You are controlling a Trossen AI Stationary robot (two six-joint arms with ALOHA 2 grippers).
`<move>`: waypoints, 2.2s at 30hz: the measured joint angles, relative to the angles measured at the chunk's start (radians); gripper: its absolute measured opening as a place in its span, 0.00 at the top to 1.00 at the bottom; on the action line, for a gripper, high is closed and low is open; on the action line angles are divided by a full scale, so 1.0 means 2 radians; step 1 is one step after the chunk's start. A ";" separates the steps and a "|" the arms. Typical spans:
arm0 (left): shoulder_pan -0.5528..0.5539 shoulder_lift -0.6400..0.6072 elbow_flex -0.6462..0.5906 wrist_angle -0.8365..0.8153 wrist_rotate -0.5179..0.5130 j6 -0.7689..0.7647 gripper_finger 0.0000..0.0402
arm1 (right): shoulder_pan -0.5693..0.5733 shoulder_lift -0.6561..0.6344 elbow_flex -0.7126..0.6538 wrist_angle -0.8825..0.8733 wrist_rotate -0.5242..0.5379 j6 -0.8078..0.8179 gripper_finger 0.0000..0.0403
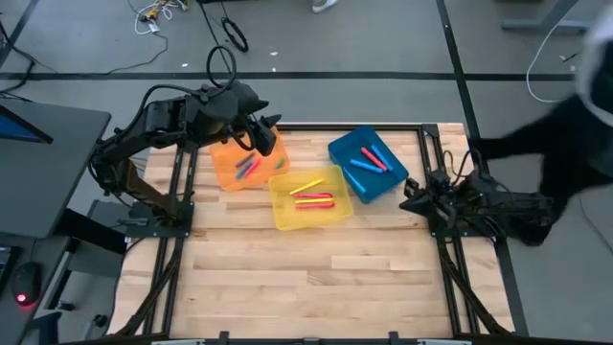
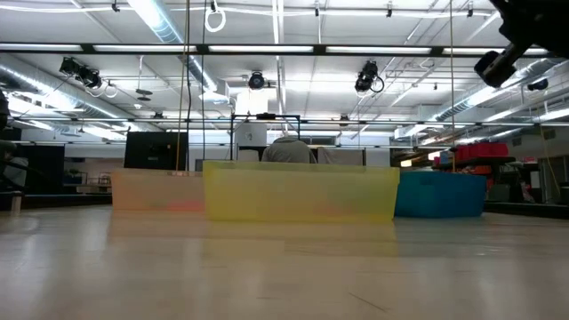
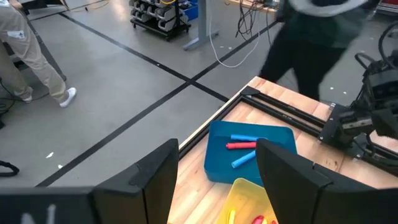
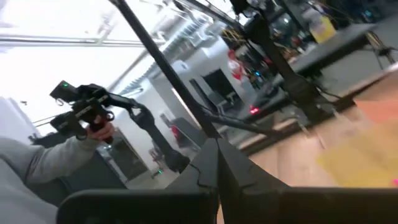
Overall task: Pick & Place Markers
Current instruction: Return to Home Position
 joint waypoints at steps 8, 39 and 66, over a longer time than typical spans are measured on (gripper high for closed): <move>0.000 0.000 0.000 0.000 0.000 -0.002 0.45 | 0.000 0.000 -0.062 0.086 -0.014 0.010 1.00; -0.008 0.000 -0.003 0.010 0.041 -0.002 0.47 | 0.000 0.022 -0.062 -0.023 -0.016 -0.235 0.96; -0.020 -0.160 -0.592 0.711 0.131 0.074 0.96 | 0.000 0.023 -0.061 -0.023 -0.016 -0.235 0.96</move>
